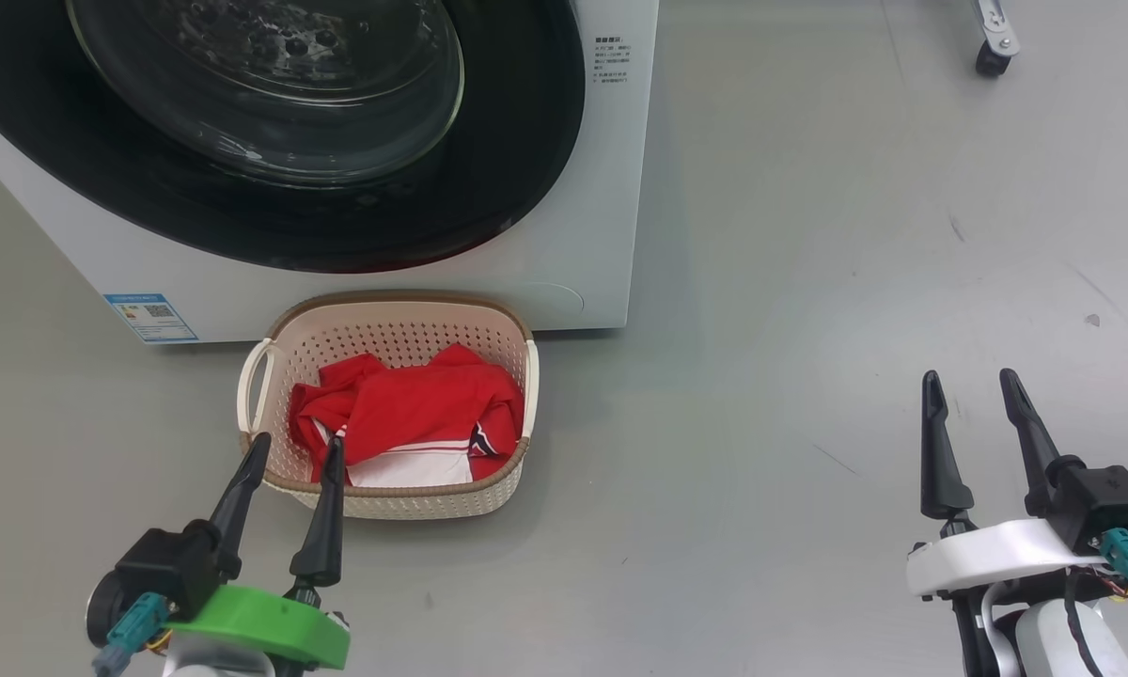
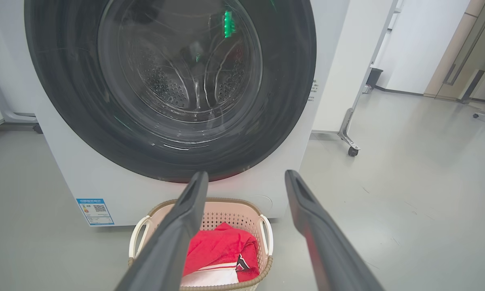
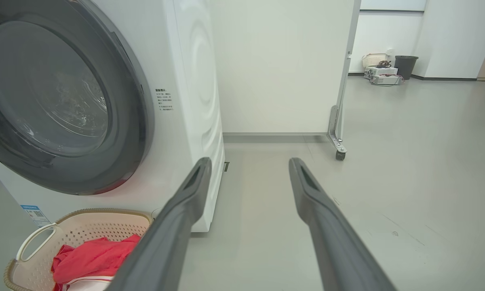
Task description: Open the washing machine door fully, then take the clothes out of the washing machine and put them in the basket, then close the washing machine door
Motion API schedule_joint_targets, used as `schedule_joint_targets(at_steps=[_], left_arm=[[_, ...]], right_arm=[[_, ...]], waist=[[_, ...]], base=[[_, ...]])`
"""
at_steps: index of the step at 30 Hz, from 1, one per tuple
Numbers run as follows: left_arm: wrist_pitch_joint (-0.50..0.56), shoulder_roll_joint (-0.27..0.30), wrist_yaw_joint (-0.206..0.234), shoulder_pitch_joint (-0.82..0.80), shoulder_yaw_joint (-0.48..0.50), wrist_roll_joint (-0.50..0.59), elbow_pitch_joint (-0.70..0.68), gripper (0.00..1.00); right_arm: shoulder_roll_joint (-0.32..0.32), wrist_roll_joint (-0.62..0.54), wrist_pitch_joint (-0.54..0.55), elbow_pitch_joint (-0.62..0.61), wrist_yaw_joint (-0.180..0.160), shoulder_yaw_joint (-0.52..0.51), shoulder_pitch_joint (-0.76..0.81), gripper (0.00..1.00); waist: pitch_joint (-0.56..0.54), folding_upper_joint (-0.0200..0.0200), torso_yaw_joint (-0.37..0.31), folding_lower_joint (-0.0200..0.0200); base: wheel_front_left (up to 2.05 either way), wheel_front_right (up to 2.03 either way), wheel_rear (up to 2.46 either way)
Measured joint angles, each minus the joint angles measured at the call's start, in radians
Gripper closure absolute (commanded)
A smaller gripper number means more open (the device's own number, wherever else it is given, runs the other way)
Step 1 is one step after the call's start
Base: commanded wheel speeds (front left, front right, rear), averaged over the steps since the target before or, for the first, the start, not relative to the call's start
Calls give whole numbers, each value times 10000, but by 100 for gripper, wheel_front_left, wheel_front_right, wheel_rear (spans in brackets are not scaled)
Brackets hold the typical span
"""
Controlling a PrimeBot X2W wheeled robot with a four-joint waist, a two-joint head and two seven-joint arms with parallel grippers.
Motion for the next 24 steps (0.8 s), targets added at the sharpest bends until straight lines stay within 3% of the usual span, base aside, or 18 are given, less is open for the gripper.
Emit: schedule_joint_targets(at_steps=[24], left_arm=[[0,10,0,0,46,-56,44,0]], right_arm=[[125,-56,0,2,86,-67,4,0]], waist=[[-95,0,-11,0]], base=[[0,0,0]])
